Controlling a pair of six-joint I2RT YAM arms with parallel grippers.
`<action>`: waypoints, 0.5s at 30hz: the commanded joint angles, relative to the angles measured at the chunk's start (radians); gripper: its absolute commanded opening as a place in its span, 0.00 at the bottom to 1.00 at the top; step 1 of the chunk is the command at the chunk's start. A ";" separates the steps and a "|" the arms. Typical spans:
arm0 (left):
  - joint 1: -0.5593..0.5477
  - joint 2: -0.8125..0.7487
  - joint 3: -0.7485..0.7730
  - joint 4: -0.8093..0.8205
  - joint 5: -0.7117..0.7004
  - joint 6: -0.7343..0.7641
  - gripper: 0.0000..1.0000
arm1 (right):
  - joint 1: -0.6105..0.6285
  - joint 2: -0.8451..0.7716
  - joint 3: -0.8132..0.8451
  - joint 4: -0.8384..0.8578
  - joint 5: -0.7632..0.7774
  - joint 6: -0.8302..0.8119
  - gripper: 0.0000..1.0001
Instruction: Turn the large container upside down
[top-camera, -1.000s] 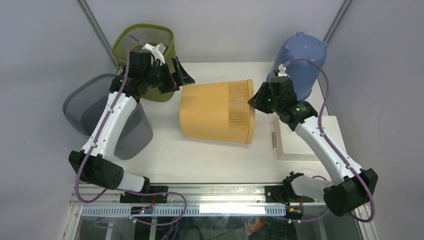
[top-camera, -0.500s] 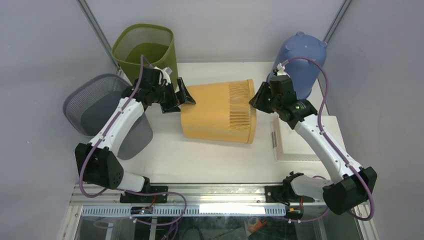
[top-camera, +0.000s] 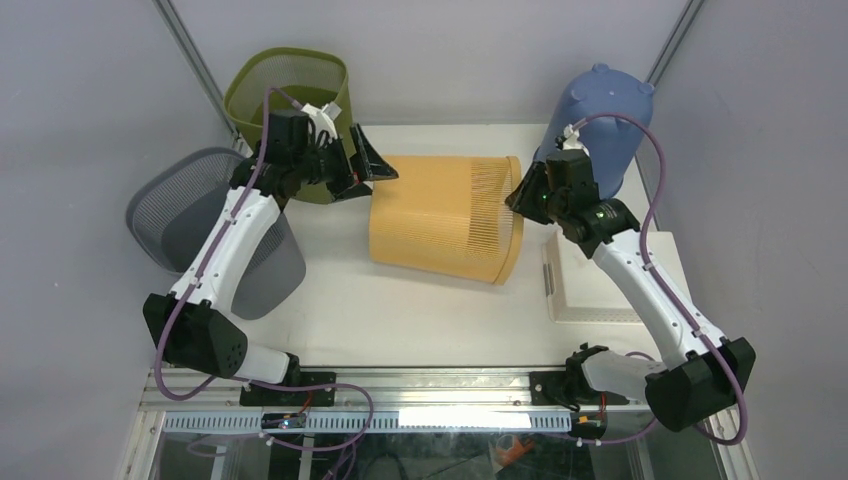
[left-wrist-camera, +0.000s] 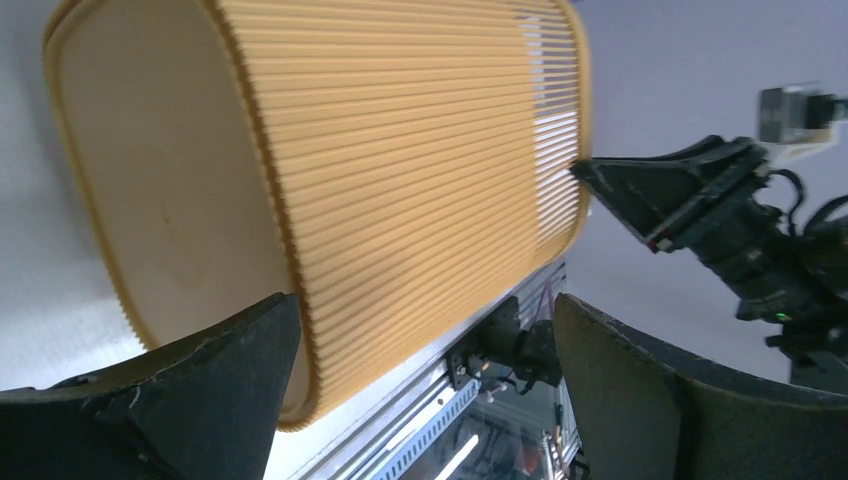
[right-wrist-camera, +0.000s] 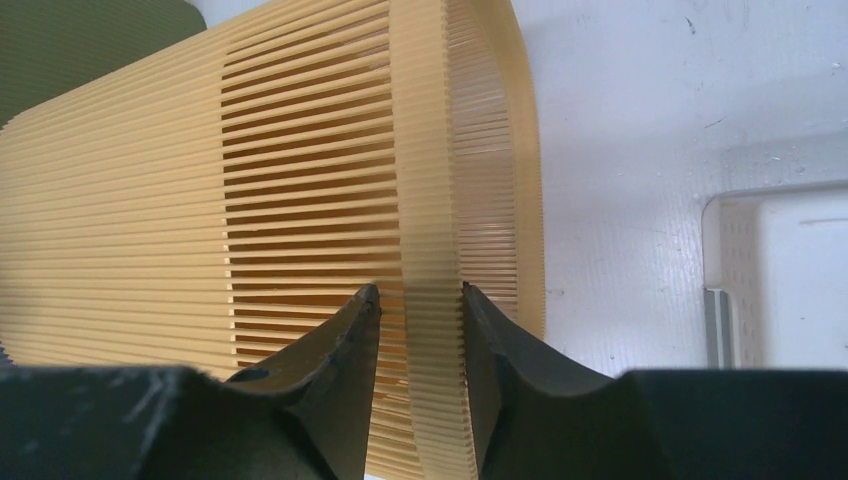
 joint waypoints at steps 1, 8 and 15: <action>-0.005 -0.024 0.118 0.132 0.155 -0.091 0.99 | -0.001 0.008 -0.037 -0.120 -0.006 -0.025 0.37; -0.023 -0.003 0.110 0.218 0.206 -0.159 0.99 | -0.001 0.014 -0.091 -0.066 -0.063 0.007 0.38; -0.025 0.000 0.218 -0.022 -0.036 0.022 0.99 | -0.013 0.007 -0.128 -0.047 -0.068 0.011 0.38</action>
